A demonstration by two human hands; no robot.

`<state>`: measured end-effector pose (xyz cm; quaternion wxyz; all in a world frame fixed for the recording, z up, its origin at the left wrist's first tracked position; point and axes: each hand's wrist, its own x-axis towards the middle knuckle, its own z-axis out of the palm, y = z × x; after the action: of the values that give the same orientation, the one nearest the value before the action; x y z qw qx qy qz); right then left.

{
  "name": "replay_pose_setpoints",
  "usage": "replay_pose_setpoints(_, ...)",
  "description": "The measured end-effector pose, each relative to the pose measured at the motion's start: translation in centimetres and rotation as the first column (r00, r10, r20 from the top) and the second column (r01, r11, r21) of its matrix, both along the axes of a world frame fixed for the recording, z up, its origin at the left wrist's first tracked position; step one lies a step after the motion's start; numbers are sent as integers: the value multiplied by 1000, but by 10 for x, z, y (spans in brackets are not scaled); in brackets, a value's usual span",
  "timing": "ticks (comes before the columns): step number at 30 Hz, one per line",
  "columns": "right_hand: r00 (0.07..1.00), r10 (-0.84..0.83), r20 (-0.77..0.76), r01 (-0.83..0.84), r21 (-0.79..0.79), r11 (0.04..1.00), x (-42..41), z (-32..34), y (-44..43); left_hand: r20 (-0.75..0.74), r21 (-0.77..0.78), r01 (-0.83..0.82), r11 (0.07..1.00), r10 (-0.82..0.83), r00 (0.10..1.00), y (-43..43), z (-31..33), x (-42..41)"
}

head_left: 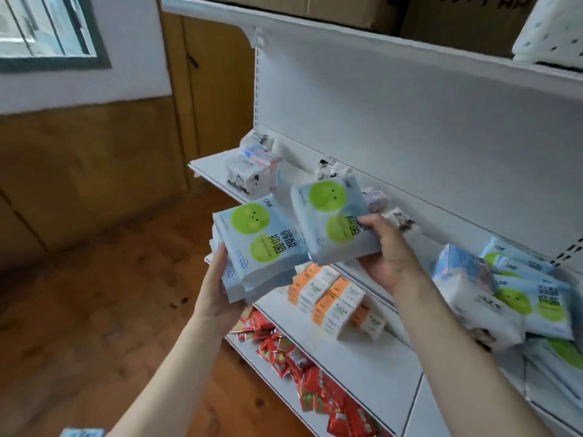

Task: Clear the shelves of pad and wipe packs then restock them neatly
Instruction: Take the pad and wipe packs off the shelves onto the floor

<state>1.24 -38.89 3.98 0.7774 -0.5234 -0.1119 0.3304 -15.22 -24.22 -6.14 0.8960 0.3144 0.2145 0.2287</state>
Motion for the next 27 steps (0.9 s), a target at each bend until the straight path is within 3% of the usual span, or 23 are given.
replay_pose_setpoints(1, 990, 92, -106, -84, 76, 994, -16, 0, 15, -21, 4, -35, 999, 36, 999, 8, -6, -16)
replay_pose_setpoints(3, 949, 258, -178, -241, 116, 964, -56, -7, 48, -51, 39, -102, 994, 104, 993, 22, -15, -52)
replay_pose_setpoints(8, 808, 584, 77, -575, -115, 810, -161, -70, 129, -192, 232, -251, 940, 297, 935, 58, -38, -165)
replay_pose_setpoints(11, 696, 716, 59, -693, -207, 691, -220, -118, 164, -266, 264, -367, 892, 433, 861, 73, -76, -242)
replay_pose_setpoints(15, 634, 770, -67, -738, -350, 577, -293, -185, 186, -417, 232, -437, 869, 495, 763, 69, -135, -322)
replay_pose_setpoints(20, 542, 798, -262, -809, -419, 412, -362, -270, 194, -534, 108, -546, 831, 512, 673, 58, -221, -384)
replay_pose_setpoints(27, 539, 626, -564, -823, -512, 247, -414, -470, 222, -733, 15, -594, 804, 413, 540, 59, -404, -428)
